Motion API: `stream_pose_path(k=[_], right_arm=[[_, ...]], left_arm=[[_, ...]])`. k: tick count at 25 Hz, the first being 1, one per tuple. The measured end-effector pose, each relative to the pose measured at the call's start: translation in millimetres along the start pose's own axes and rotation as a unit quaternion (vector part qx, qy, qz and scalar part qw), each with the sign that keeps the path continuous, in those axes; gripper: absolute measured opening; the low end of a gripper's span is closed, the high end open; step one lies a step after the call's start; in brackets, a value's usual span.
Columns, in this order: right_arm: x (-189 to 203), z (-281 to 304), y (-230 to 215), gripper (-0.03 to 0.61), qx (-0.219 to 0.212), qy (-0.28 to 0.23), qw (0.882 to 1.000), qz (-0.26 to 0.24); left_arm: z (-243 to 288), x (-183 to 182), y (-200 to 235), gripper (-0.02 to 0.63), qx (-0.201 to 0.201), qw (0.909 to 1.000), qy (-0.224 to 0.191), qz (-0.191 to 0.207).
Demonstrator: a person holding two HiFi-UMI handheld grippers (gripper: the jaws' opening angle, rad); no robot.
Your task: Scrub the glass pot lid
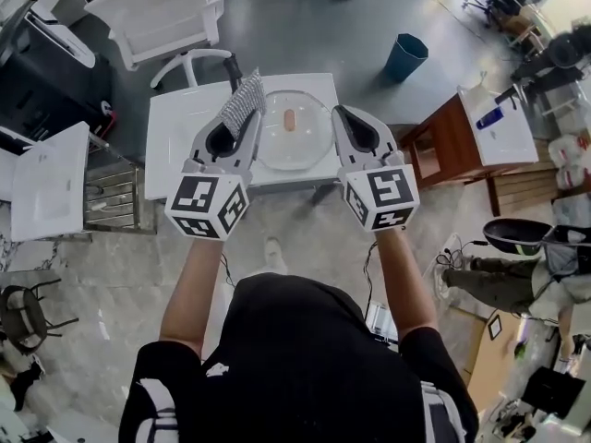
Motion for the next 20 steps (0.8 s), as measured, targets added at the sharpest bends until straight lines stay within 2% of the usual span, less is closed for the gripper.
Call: stream_pose_path(k=[9,20], right_arm=[[7,80,0,-0.003,0.001,0.028,1.0,-0.001],[37,117,-2,-0.003,-0.01,0.073,0.997,-0.014]], left_arm=[[48,13,63,0.077,0.02,0.9994,0.023,-0.016],[69,42,93,0.077,0.024,0.9979,0.052,-0.03]])
Point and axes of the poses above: the fingertips, and each gripper's own axes: z forward along the fingers, y to its left, x out of its underside, the point moved 5 cm from there along -z, backward along the fingers, and after that the axes turned 3 degrees about y, right-handed, at the moved point
